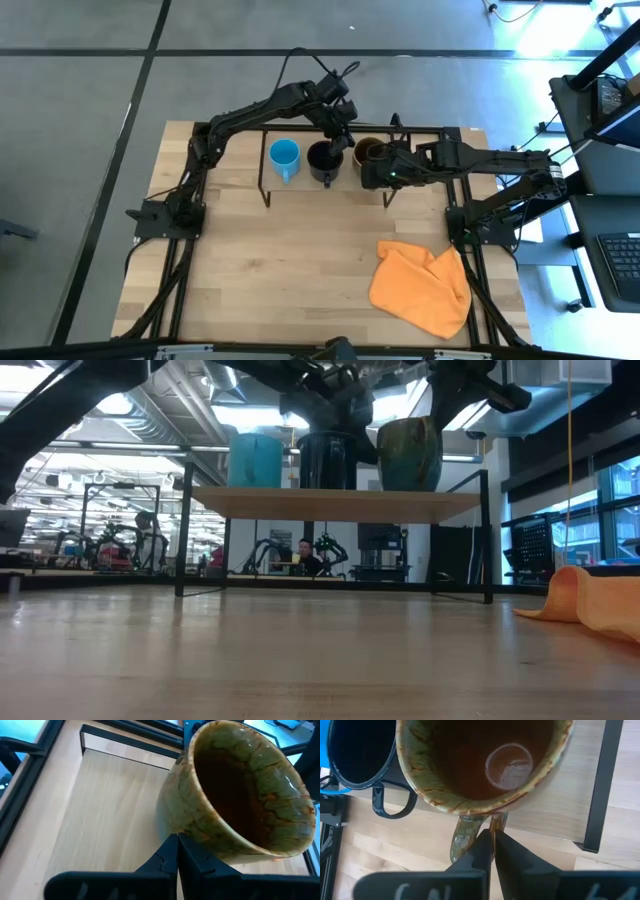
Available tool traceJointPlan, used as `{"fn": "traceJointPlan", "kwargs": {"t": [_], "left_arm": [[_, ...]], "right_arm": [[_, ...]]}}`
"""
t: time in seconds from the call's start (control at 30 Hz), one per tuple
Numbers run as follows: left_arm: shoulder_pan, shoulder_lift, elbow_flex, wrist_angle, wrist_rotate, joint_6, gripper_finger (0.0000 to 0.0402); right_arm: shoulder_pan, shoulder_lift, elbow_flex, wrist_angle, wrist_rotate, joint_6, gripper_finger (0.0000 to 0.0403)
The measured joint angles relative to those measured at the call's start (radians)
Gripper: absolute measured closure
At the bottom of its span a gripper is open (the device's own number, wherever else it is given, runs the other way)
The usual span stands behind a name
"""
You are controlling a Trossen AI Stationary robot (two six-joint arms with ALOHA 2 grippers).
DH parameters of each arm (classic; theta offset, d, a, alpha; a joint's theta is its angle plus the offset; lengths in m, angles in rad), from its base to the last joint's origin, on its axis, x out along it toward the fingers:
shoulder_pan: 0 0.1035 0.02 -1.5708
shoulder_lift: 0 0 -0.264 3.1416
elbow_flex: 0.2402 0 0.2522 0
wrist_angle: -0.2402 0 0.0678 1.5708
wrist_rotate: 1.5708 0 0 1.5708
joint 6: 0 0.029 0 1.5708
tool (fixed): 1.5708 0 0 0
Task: Stack small to large cups/mugs on shelf
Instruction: Put the brown mug on the shelf, then return to Home Position
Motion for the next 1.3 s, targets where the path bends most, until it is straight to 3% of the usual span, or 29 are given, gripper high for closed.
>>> {"fn": "traceJointPlan", "kwargs": {"t": [0.3, 0.53, 0.7, 0.83, 1.0, 1.17, 1.3], "left_arm": [[0.062, 0.0, 0.042, -0.02, -0.029, 0.0, 0.0386], [0.085, -0.014, 0.159, -0.085, -0.03, 0.0, 0.038], [0.079, -0.091, 0.169, -0.062, -0.057, 0.0, 0.0385], [0.065, -0.169, 0.182, -0.059, -0.137, -0.006, 0.0385], [0.045, -0.256, 0.179, -0.086, -0.144, -0.033, 0.0385], [-0.009, -0.304, 0.18, -0.139, -0.087, -0.097, 0.0385], [-0.084, -0.326, 0.18, -0.143, -0.076, -0.127, 0.0385]], "right_arm": [[-0.001, -0.002, 0.0, -0.077, 0.016, -0.009, 0.0379], [-0.013, -0.026, 0.038, -0.133, 0.127, -0.099, 0.0379], [-0.05, -0.052, 0.148, -0.127, 0.19, -0.343, 0.0379], [-0.074, -0.06, 0.299, -0.103, 0.198, -0.614, 0.0379], [-0.073, -0.061, 0.514, -0.089, 0.28, -0.825, 0.0379], [-0.058, -0.067, 0.616, -0.084, 0.267, -0.821, 0.0379], [-0.021, -0.064, 0.566, -0.047, 0.073, -0.976, 0.0379]]}}
